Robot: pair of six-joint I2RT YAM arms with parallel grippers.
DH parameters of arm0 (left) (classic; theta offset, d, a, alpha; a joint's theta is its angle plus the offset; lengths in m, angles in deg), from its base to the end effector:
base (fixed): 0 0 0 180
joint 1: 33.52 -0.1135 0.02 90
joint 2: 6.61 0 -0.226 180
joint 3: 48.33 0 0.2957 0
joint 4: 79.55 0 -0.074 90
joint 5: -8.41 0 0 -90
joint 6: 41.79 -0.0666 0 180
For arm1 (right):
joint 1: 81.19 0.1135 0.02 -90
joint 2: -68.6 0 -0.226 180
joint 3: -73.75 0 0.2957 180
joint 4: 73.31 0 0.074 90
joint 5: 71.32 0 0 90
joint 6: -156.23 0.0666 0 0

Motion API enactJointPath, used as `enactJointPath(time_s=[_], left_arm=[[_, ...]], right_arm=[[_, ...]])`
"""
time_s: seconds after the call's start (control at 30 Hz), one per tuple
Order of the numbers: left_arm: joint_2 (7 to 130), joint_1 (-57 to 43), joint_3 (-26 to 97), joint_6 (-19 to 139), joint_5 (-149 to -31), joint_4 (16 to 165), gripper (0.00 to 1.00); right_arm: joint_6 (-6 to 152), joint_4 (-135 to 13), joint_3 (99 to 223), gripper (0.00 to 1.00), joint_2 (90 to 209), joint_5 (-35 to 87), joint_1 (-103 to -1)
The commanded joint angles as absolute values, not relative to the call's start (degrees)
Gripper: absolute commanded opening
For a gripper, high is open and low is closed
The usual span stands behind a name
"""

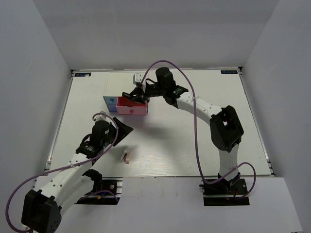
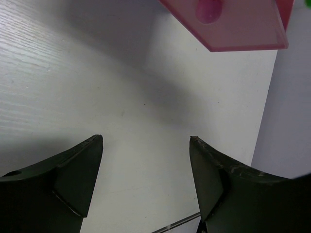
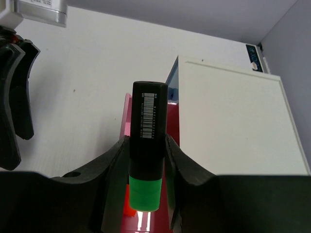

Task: Sort the stationery into containers
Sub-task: Place the pen in the drawer.

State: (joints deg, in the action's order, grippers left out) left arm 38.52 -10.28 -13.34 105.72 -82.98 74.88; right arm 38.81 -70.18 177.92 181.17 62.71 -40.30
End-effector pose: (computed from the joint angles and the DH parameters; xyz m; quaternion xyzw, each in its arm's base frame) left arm 0.2436 -0.1064 0.1396 -0.2569 0.8519 -0.3038 0.3406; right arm 0.3618 0.3745 0.2546 -0.5994 0.4611 0.3571 0.5483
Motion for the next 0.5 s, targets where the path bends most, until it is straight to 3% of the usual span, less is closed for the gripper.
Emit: enactJointPath(time_s=[0.0,0.07,0.13,0.2,0.37,0.47], left_arm=[[40.1,-10.5,-12.9,105.9,-84.9,79.4,0.81],[40.9,-10.5,-12.4,105.3,-84.9,79.4,0.81],[42.3,-10.5,-11.8,105.2,-84.9,80.1,0.81],[43.3,-10.5,-11.8,105.2,-84.9,81.7,0.81],[47.0,-10.5,-10.0,104.0,-84.9,85.1,0.81],[49.6,-10.5,-8.8,101.6,-84.3,87.0,0.71]], right_arm=[[38.3,-72.2,179.6,0.29,181.5,64.7,-40.6],[38.1,-71.8,178.4,0.34,181.0,64.9,-40.5],[37.7,-71.8,177.9,0.52,180.7,64.7,-40.5],[37.7,-71.2,177.7,0.63,180.5,64.0,-40.6],[37.1,-70.9,177.6,0.66,178.5,63.9,-41.4],[39.3,-70.7,177.6,0.6,176.4,63.2,-42.3]])
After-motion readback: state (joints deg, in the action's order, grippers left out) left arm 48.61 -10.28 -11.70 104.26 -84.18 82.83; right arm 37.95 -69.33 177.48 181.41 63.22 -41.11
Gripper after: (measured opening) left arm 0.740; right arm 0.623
